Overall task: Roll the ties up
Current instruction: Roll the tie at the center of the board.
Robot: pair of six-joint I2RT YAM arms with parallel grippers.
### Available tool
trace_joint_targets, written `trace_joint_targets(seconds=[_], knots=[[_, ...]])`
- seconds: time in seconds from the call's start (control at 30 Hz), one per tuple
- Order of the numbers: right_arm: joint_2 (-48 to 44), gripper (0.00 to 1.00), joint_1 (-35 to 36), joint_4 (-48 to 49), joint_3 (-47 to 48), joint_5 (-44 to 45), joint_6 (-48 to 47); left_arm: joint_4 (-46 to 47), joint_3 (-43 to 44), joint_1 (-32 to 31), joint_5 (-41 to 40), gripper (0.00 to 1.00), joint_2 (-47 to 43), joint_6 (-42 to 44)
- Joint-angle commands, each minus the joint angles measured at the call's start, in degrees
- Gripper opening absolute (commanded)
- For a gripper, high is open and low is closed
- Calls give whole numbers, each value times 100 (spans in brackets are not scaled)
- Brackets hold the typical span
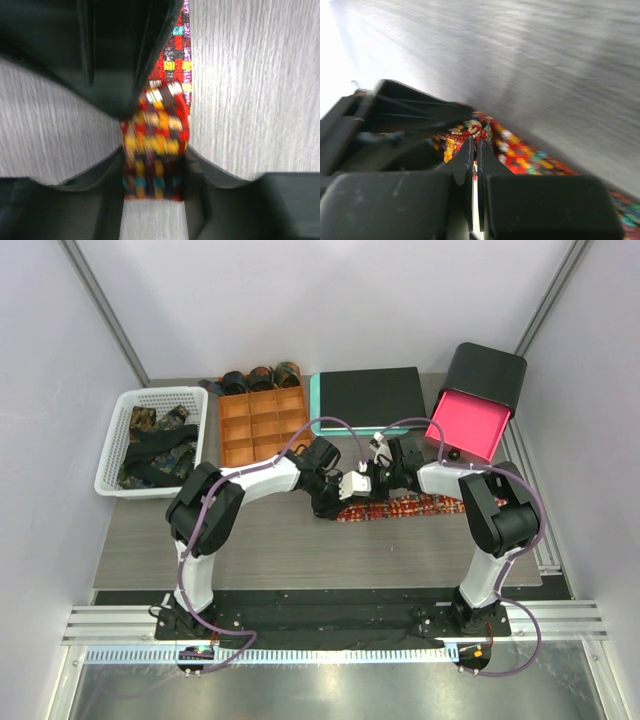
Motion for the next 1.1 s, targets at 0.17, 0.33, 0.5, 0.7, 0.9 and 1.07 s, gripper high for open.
trace_joint_targets(seconds=[0.17,0.33,0.5,0.7,0.9,1.07], knots=[[170,1,-32,-567,225,998,-820,-271,136,173,213,61,-165,-489],[117,1,-23,-585,172,1305,-1013,-52,48,226,433,68,-235,-709],[21,1,73,-532,146,1551,-1180,265,4,217,530,70,-122,-1060],[3,1,108,-418,40,1631,-1111,494,118,217,600,69,133,-1544],[3,1,152,-234,-74,1701,-987,967,-127,217,662,58,213,-2080],[3,1,196,-84,-145,1614,-812,1390,-374,182,540,35,81,-2336]])
